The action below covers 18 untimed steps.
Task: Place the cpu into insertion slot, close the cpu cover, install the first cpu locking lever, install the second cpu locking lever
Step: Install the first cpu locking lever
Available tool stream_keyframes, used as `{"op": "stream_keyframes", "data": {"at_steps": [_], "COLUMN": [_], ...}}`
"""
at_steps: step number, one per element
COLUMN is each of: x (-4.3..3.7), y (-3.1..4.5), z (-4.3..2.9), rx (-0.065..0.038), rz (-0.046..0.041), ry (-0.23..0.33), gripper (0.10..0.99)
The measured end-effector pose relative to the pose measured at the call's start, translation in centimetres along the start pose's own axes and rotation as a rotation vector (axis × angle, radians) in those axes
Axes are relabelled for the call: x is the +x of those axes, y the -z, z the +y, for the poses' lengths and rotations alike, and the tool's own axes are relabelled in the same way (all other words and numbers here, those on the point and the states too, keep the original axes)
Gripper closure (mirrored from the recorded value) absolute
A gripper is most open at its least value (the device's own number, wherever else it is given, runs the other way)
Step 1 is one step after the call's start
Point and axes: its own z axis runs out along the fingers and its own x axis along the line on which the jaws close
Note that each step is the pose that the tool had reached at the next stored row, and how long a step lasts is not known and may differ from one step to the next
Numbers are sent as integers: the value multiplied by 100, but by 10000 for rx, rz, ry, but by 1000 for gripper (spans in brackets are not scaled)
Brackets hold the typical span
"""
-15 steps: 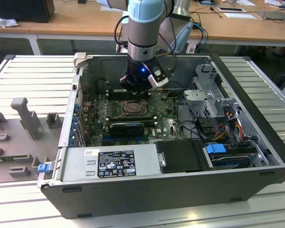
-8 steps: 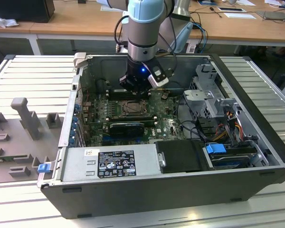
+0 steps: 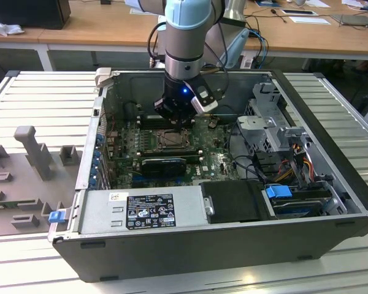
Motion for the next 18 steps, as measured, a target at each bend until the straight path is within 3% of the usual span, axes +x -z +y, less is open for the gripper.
{"op": "stream_keyframes", "data": {"at_steps": [1, 7, 12, 18], "x": [0, 5, 84, 93], "y": [7, 258, 267, 261], "z": [1, 23, 32, 46], "rx": [1, -92, -122, -148], "rz": [-2, -13, -38, -23], "ry": [-1, -1, 20, 321], "gripper": [980, 980, 980, 980]}}
